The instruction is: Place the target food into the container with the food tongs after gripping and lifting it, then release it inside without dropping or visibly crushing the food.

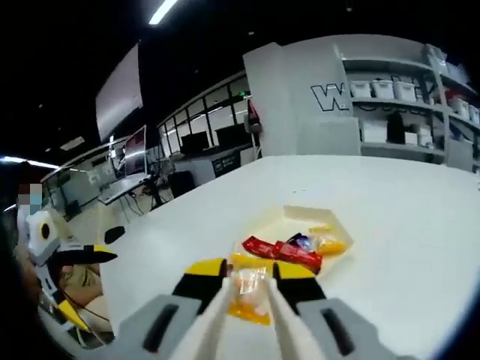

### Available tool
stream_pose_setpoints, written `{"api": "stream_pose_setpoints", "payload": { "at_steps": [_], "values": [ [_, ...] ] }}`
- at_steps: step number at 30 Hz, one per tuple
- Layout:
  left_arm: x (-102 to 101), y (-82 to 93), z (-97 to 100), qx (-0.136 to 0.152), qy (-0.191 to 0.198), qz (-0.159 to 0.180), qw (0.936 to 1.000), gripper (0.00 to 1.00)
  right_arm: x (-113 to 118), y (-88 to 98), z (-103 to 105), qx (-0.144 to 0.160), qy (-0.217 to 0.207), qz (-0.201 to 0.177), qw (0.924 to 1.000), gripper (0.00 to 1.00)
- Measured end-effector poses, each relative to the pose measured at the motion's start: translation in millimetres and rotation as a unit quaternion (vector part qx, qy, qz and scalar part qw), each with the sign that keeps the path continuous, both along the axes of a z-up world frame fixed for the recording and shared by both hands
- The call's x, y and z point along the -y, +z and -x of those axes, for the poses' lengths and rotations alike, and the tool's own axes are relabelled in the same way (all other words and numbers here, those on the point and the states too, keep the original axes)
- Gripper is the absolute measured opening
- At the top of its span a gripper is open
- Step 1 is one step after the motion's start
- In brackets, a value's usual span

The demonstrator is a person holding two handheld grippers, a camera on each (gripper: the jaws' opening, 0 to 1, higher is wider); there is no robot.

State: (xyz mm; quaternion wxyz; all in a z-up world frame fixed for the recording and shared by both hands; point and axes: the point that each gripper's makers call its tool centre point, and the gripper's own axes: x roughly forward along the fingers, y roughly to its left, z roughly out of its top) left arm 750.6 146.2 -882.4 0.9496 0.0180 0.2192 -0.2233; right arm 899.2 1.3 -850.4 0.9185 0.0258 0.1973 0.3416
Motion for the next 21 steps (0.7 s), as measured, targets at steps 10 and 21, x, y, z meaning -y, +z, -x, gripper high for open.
{"api": "stream_pose_setpoints", "payload": {
  "at_steps": [10,21],
  "values": [
    [-3.1,1.4,-0.5,0.002,0.000,-0.003,1.0000,0.99,5.1,18.9,-17.0,0.022,-0.011,-0.003,0.9997,0.19],
    [-5.9,2.0,0.0,0.003,0.002,-0.004,1.0000,0.98,3.4,20.6,-34.2,0.029,-0.013,0.012,0.9994,0.19]
  ]
}}
